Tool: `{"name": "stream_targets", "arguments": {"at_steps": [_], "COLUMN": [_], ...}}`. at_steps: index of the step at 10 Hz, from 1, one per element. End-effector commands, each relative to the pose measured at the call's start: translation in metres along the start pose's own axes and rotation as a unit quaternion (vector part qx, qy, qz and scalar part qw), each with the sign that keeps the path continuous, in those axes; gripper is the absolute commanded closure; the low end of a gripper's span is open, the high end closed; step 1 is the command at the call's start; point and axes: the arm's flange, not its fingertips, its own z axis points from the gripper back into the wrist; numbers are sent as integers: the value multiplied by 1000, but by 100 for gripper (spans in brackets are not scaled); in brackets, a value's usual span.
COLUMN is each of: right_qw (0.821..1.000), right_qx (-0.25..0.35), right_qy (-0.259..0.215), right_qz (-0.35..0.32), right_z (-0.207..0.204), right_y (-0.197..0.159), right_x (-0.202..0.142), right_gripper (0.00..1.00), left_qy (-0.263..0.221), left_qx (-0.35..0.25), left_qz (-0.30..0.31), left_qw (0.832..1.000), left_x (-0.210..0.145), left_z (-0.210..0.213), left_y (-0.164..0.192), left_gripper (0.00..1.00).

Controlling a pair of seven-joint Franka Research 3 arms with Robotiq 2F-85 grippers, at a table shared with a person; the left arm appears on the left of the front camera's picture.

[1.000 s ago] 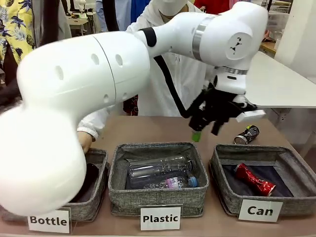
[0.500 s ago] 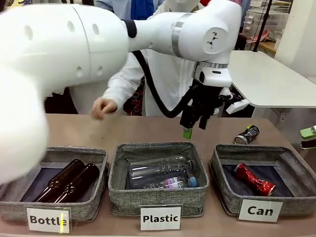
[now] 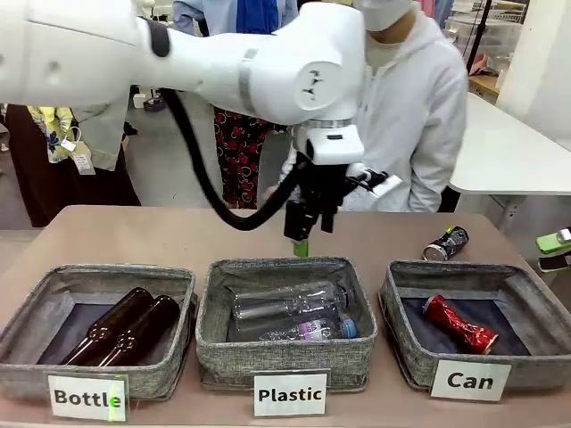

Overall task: Sort the can waste into the basket.
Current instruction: Pick up the can waste from the table and place it in the right Fabric basket.

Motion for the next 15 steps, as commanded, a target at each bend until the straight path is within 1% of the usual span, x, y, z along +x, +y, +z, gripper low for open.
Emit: {"name": "stream_targets", "arguments": {"at_steps": [1, 2, 3, 4, 5, 6, 7, 8, 9, 10, 11, 12, 13, 15], "right_qw": [999, 998, 996, 994, 991, 986, 985, 979, 975, 975, 978, 983, 978, 978], "right_qx": [14, 20, 53, 89, 124, 163, 172, 200, 216, 213, 201, 176, 204, 204], "right_qy": [36, 55, 60, 43, 23, 17, 7, -4, -16, -15, -15, -26, -15, -15], "right_qz": [12, 25, 41, 44, 41, 18, -4, -33, -55, -56, -49, -42, -48, -48], "right_z": [-24, -42, -61, -78, -99, -114, -124, -128, -125, -119, -110, -102, -123, -123], "right_y": [11, 20, 31, 44, 56, 64, 65, 64, 60, 54, 43, 29, 46, 46], "right_x": [9, 13, 21, 34, 49, 62, 74, 85, 90, 89, 83, 76, 84, 84], "right_gripper": [0, 0, 0, 0, 0, 0, 0, 0, 0, 0, 0, 0, 0, 0], "left_qy": [-126, -172, -203, -255, -313, -385, -464, -531, -576, -597, -608, -544, -544, -544], "left_qx": [66, 92, 81, 70, 83, 109, 141, 170, 198, 212, 220, 136, 136, 136], "left_qz": [124, 208, 267, 284, 319, 350, 405, 448, 464, 496, 523, 494, 494, 494], "left_qw": [982, 958, 939, 922, 891, 847, 775, 699, 643, 594, 555, 665, 665, 665], "left_x": [-73, -115, -157, -190, -223, -249, -268, -281, -291, -302, -318, -313, -313, -313], "left_z": [46, 66, 77, 83, 77, 62, 33, 5, -28, -56, -81, -40, -40, -40], "left_y": [-51, -79, -110, -136, -170, -198, -222, -243, -269, -295, -317, -281, -281, -281], "left_gripper": [0, 0, 0, 0, 0, 0, 0, 0, 0, 0, 0, 0, 0, 0]}}
